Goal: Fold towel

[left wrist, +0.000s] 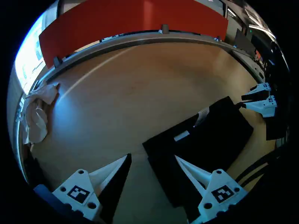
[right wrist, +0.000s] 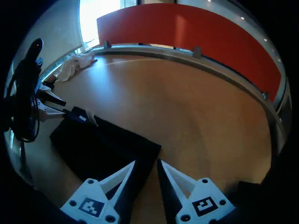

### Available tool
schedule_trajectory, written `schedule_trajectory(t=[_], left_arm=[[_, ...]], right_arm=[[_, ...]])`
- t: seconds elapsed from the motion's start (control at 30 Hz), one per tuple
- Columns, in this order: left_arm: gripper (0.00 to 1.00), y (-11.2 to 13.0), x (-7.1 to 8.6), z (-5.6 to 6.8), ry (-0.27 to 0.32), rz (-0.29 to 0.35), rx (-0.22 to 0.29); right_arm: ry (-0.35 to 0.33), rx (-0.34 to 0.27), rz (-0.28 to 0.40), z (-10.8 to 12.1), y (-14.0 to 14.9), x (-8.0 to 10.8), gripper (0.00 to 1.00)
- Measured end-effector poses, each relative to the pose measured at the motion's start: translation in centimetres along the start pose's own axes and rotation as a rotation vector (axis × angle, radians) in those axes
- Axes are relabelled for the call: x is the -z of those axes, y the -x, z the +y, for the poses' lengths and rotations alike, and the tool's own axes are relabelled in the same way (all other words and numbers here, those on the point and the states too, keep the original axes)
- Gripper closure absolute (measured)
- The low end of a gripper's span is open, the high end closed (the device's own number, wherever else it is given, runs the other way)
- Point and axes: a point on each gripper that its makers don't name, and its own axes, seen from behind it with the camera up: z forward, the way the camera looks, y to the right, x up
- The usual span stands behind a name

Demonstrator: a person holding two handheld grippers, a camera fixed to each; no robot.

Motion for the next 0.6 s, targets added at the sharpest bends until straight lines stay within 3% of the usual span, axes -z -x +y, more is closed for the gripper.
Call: schedule_trajectory(t=[0.1,0.27,0.6], left_arm=[[0.08,0.0,0.2,-0.1,-0.001,0.004,-0.001],[0.08,0.0,0.7,-0.2,-0.006,0.011,0.003],[0.08,0.6,1.8,-0.2,-0.005,0.022,0.031]], right_arm=[[0.016,0.002,-0.001,0.4,0.1,0.2,0.37],[0.013,0.004,0.001,0.4,0.3,0.5,0.13],[0.003,0.015,0.005,-0.3,0.8,1.2,0.12]])
